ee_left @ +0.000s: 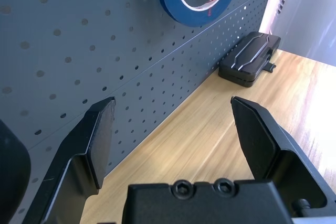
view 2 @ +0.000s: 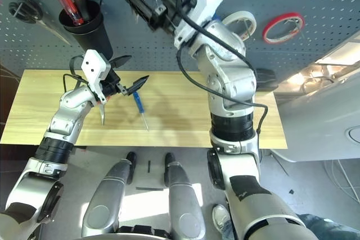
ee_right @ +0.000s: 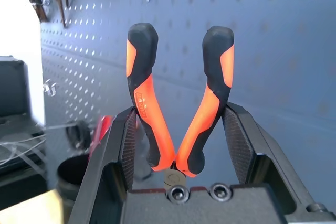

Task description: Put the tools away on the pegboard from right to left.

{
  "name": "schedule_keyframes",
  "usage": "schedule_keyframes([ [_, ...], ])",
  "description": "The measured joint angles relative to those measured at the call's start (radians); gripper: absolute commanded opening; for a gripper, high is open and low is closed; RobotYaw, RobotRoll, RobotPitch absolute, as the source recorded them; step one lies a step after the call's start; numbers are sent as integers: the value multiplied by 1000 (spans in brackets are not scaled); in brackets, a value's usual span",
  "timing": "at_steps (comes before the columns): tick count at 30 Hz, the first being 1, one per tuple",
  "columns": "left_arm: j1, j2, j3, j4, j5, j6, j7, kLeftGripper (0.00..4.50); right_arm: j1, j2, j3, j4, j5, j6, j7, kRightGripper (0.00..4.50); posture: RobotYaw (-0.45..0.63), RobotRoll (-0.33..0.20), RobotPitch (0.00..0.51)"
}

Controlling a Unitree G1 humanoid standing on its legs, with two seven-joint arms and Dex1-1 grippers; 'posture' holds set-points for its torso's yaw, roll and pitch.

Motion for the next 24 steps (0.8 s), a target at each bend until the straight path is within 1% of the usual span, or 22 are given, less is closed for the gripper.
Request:
schedule_keyframes([
  [8,-6,-8,-2,0,0,0,0,4500,-27,3,6,110,-52,-138,6,2789,117,0,395],
  [14,-6,-8,-7,0,1,4,-1,4500,-18,8,25,200,-104,-235,7,2789,128,0,404],
  [24,-4,-2,-11,-1,1,16,-5,4500,15,15,37,211,-154,-285,-22,2789,127,0,417],
])
